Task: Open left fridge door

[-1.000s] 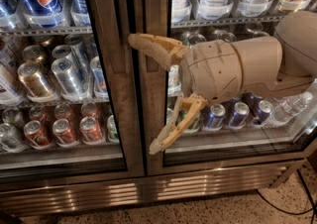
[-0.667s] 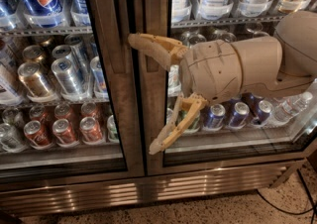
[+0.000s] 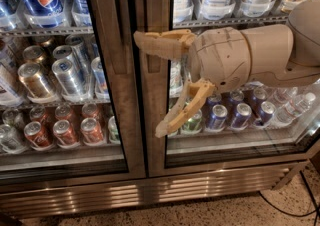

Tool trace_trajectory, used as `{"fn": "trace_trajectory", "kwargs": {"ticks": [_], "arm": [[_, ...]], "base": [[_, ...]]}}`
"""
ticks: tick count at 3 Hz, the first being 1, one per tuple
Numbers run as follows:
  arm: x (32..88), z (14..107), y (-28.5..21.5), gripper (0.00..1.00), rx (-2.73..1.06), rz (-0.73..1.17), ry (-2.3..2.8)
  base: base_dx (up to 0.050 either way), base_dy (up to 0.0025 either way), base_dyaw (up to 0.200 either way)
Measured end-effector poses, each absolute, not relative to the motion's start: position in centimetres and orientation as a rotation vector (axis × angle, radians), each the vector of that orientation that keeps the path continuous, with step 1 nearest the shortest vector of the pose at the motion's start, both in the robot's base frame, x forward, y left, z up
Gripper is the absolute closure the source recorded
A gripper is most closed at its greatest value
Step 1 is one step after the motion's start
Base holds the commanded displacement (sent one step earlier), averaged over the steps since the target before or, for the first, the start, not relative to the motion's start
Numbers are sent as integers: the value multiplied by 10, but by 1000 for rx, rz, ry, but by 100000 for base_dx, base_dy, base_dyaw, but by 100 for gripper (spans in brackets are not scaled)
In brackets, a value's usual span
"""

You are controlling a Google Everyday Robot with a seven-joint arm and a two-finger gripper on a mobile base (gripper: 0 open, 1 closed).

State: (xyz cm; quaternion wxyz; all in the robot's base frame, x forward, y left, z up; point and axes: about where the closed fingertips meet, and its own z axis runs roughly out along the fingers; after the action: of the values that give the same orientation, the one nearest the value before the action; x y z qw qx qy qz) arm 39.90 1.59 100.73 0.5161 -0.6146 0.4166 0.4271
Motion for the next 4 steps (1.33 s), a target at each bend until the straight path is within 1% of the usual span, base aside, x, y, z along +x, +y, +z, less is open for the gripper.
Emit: {"fn": "trace_trajectory", "kwargs": {"ticks": [2,3,4], "arm": [[399,1007,16,0,-1476,1026,1000],[399,1007,16,0,-1476,1026,1000],[399,1007,16,19,-1476,1026,1000]], "base": [[-1,0,19893],[0,0,0],[0,0,0]]}}
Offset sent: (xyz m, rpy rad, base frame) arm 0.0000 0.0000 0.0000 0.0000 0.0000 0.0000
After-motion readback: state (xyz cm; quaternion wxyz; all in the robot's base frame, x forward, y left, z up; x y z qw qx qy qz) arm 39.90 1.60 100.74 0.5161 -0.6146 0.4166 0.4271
